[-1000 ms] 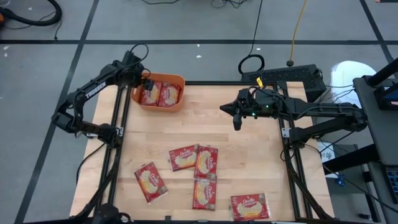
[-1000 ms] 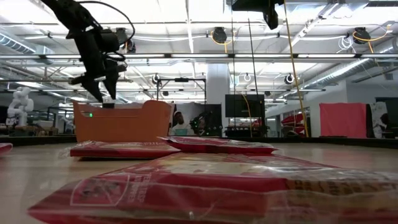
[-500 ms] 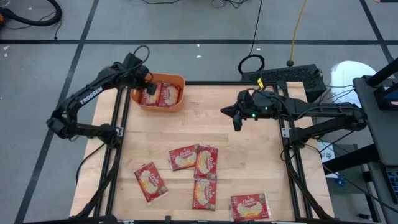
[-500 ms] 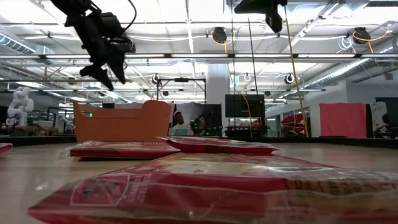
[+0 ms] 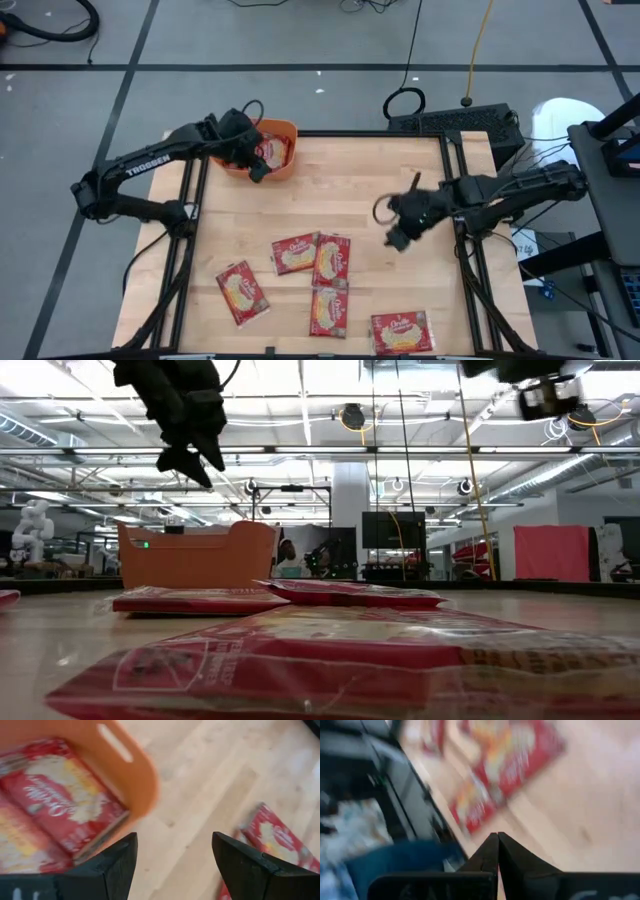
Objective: Sort popcorn bags into baskets
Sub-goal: Stack the red popcorn bag on top of the red popcorn bag in the orange bin
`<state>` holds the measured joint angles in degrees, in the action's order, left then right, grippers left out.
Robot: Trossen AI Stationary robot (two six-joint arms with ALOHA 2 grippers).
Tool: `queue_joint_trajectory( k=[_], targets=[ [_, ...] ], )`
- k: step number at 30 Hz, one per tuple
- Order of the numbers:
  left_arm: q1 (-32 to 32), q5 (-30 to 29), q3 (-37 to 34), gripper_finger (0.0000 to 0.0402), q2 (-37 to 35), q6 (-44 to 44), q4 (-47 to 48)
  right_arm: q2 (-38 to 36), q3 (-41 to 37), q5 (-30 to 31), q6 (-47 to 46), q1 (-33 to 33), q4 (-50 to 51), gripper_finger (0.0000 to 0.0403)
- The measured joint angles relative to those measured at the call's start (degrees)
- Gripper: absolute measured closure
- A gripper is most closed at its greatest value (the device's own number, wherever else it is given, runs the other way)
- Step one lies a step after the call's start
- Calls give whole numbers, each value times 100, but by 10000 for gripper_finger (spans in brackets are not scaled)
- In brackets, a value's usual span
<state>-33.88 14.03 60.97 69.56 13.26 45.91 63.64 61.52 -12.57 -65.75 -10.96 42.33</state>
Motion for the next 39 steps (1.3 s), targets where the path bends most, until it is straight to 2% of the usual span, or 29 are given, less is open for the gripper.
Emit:
queue_joint_trajectory(
  k=[5, 12, 15, 19, 24, 29, 39],
  targets=[
    [567, -241, 0, 144, 2, 674, -292, 0, 0, -409, 77, -647, 960, 380],
    [1562, -713, 0, 144, 2, 1931, -877, -1, -37, -367, 1907, -1515, 1221, 318],
    [2064, -996, 0, 144, 2, 2372, -1194, -3, -321, -401, 2127, -1853, 858, 296],
    [2740, -1360, 0, 144, 2, 2815, -1587, 0, -1016, -414, 2040, -2353, -208, 276],
    [3539, -2061, 0, 144, 41, 3261, -1722, 2, -2040, -726, 1333, -2816, -1746, 277],
    [4066, -2359, -4, 144, 217, 3525, -1754, 2, -2760, -584, 967, -3209, -2997, 283],
    [4743, -2935, -4, 145, 745, 4156, -1939, 47, -3069, 353, 945, -3800, -3084, 284]
  ],
)
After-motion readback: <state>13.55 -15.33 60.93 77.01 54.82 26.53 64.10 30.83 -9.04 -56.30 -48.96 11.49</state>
